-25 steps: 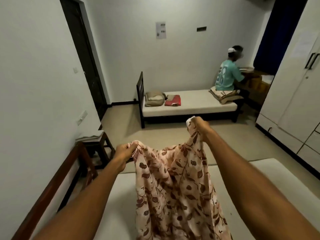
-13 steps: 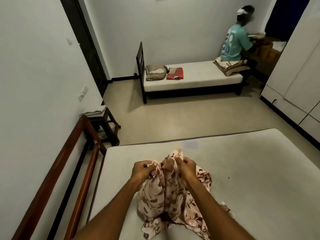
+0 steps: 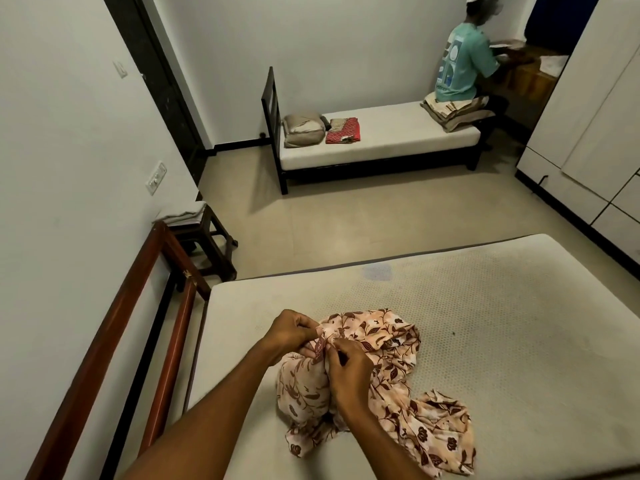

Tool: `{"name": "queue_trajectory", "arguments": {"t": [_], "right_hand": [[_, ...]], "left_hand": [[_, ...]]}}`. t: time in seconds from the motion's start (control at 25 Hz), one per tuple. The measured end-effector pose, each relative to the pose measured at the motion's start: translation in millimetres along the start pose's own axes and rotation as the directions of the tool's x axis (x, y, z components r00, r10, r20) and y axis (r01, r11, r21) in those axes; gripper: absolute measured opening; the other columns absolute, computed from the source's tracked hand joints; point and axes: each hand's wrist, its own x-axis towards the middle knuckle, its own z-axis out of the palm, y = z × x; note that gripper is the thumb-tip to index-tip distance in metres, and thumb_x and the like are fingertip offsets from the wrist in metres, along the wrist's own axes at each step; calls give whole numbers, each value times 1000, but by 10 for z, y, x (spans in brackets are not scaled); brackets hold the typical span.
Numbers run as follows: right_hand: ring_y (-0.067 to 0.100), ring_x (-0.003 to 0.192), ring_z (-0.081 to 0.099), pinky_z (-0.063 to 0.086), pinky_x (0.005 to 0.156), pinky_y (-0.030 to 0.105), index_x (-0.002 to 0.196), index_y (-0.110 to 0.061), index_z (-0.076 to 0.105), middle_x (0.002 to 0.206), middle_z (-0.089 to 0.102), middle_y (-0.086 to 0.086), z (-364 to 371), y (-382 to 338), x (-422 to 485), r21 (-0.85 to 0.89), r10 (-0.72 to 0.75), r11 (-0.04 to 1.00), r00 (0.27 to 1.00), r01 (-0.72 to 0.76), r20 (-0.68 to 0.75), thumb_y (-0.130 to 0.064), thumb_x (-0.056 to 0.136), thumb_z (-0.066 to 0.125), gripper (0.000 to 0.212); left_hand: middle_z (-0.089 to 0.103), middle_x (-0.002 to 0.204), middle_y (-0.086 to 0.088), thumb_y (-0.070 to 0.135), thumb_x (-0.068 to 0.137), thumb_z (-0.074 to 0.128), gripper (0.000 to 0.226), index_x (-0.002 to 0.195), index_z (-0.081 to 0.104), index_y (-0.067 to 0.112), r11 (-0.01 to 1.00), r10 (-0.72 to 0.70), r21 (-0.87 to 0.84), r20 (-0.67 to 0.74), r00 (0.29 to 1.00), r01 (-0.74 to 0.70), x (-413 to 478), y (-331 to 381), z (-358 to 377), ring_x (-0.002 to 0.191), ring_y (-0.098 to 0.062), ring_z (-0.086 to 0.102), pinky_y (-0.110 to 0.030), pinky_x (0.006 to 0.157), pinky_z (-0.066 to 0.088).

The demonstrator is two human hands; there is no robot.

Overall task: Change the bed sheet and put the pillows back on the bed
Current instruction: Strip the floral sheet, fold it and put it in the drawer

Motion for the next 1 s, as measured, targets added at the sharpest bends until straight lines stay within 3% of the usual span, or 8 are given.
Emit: {"name": "queue_trajectory", "arguments": {"t": [0.24, 0.32, 0.44, 0.52, 0.64, 0.8, 0.88, 1.0], "right_hand": [[3, 91, 70, 60, 84, 28, 130, -18, 73, 108, 78, -5, 69, -7, -147, -88, -73, 993, 996, 77, 47, -8, 99, 63, 34], [5, 92, 71, 60, 83, 28, 132, -18, 71, 108, 79, -3, 75, -20, -192, -97, -88, 991, 995, 92, 44, -16, 98, 64, 34], [-4, 85, 70, 54, 76, 11, 127, -22, 74, 101, 80, -10, 47, -64, -236, -72, -60, 996, 998, 61, 23, -34, 98, 71, 32], [-7, 80, 69, 56, 71, 15, 120, -28, 78, 92, 78, -18, 30, -102, -238, 5, -12, 1000, 1000, 12, 13, -41, 95, 73, 29], [-4, 77, 70, 59, 69, 27, 101, -28, 83, 80, 74, -25, 36, -113, -219, 105, 51, 993, 998, -46, -39, -26, 95, 76, 9], [-6, 80, 70, 55, 68, 14, 101, -20, 84, 81, 75, -22, 110, -106, -252, 176, 150, 976, 982, -128, -118, -6, 94, 73, 19], [-5, 82, 71, 58, 73, 19, 102, -20, 83, 81, 75, -21, 170, -143, -261, 288, 226, 942, 961, -174, -159, -1, 93, 73, 23], [-5, 78, 72, 60, 76, 23, 95, -26, 81, 74, 75, -23, 234, -219, -216, 489, 391, 826, 910, -280, -140, -3, 94, 73, 24]], "left_hand": [[77, 92, -26, 7, 98, 70, 14, 106, 76, -3, 997, -50, 60, 3, 999, 50, 7, 66, 104, 75, -33, 76, -45, 75, 66], [76, 92, -29, 6, 101, 65, 15, 106, 76, -4, 995, -72, 65, 17, 997, 71, 1, 99, 106, 75, -34, 76, -48, 78, 66], [76, 90, -26, 8, 102, 60, 21, 105, 76, -4, 993, -101, 63, 27, 995, 99, -25, 151, 105, 71, -29, 74, -49, 84, 64], [76, 85, -19, 11, 101, 61, 22, 104, 76, -5, 991, -113, 73, 27, 993, 111, -51, 170, 108, 70, -25, 74, -48, 85, 64], [75, 90, -21, 17, 100, 64, 27, 106, 74, -7, 994, -110, 31, 62, 992, 109, -113, 141, 137, 77, -28, 76, -47, 88, 63], [77, 106, -15, 22, 92, 78, 27, 112, 74, 5, 999, -12, -50, 122, 993, 18, -234, -28, 238, 97, -25, 75, -39, 91, 61], [74, 115, -14, 13, 90, 79, 30, 119, 72, 12, 995, 54, -89, 59, 997, -49, -291, -137, 289, 106, -22, 73, -30, 88, 61], [74, 118, -10, -5, 93, 62, 40, 126, 71, 16, 972, 169, -157, -43, 985, -174, -385, -336, 302, 112, -18, 69, -25, 89, 57]]}}
